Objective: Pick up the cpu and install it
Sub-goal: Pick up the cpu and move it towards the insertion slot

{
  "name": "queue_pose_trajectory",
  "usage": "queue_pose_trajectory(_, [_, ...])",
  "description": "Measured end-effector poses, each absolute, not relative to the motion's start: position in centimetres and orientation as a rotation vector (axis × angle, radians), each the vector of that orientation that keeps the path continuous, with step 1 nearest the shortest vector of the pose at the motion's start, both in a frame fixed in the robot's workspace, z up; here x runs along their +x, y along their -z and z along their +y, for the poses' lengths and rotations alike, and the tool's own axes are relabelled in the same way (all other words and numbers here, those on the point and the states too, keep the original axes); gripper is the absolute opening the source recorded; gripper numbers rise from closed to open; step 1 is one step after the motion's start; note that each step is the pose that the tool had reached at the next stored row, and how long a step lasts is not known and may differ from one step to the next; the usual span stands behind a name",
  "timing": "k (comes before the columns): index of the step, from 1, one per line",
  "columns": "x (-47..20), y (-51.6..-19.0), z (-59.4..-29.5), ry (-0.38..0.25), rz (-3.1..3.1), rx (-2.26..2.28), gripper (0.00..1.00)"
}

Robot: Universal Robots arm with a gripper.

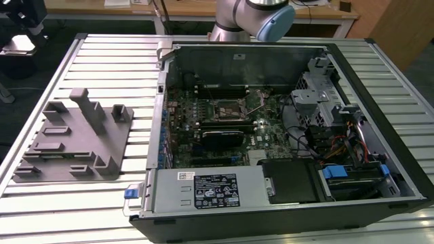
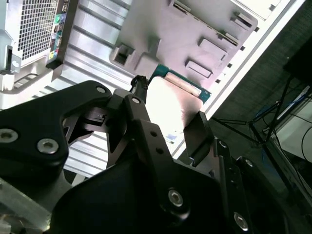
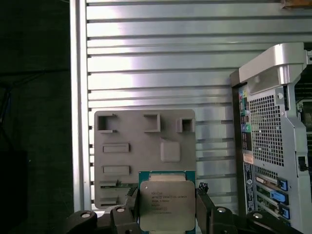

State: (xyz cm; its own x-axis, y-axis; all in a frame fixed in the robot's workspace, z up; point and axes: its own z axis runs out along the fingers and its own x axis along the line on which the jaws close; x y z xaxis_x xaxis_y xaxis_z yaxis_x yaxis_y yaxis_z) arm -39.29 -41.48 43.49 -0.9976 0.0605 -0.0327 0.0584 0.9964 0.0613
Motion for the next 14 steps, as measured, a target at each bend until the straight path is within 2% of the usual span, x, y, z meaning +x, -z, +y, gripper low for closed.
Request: queue_pose_trajectory(14, [-34.7, -43.5, -41.5, -0.094, 3.104, 0.093, 0.55])
